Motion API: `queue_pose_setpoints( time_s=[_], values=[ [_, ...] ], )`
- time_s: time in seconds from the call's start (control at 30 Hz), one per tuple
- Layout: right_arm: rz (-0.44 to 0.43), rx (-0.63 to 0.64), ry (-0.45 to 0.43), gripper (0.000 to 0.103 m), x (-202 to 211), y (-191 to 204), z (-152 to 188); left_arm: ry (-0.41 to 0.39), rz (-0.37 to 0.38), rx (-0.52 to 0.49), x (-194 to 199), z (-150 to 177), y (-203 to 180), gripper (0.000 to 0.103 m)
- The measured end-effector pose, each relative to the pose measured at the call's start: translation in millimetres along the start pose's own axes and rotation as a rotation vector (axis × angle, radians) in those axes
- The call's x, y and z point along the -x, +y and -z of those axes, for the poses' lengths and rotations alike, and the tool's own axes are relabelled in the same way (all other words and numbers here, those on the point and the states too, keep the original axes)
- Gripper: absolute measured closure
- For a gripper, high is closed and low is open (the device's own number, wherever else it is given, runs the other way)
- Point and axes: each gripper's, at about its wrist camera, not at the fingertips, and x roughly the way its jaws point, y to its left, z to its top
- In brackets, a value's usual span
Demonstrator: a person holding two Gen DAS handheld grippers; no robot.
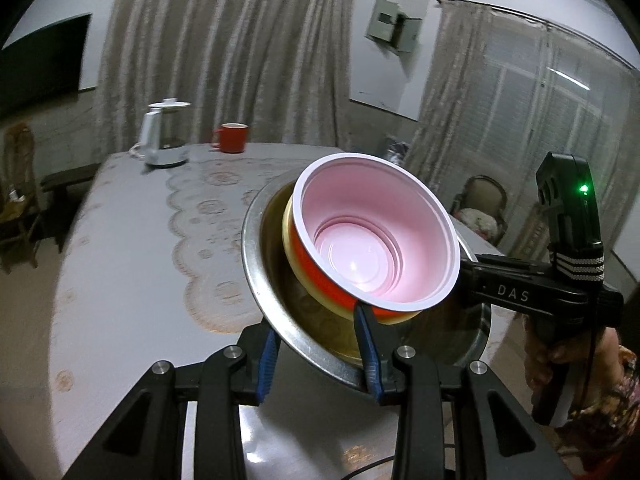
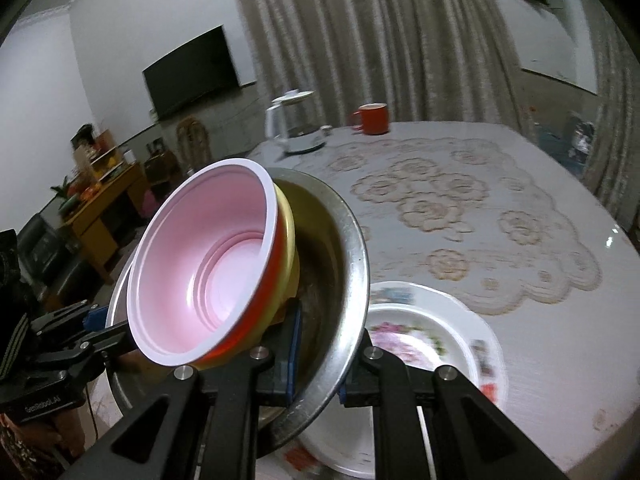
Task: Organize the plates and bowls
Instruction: 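Carry the nested bowls over the plate stack with both grippers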
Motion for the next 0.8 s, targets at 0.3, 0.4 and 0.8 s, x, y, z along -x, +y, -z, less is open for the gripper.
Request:
queue_pose_setpoints(
  time_s=[0.3, 0.4, 0.8],
  values=[
    [0.071, -0.095, -0.020, 0.090, 24.1, -43.6, 13.9, 0.047, 0.078, -0.049, -31.9, -5.1, -32.2, 0.066],
    [0.085, -0.119, -0.020, 0.090, 27.6, -54.8, 18.3, 0.066, 0.096, -0.053, -39.5, -3.3, -38.9, 0.066],
    [0.089, -0.208, 0.037, 0.090, 13.7, -82.1, 37.0, 0.148, 0.084, -0.058, -61.5, 8.9, -50.1, 0.066]
  ],
)
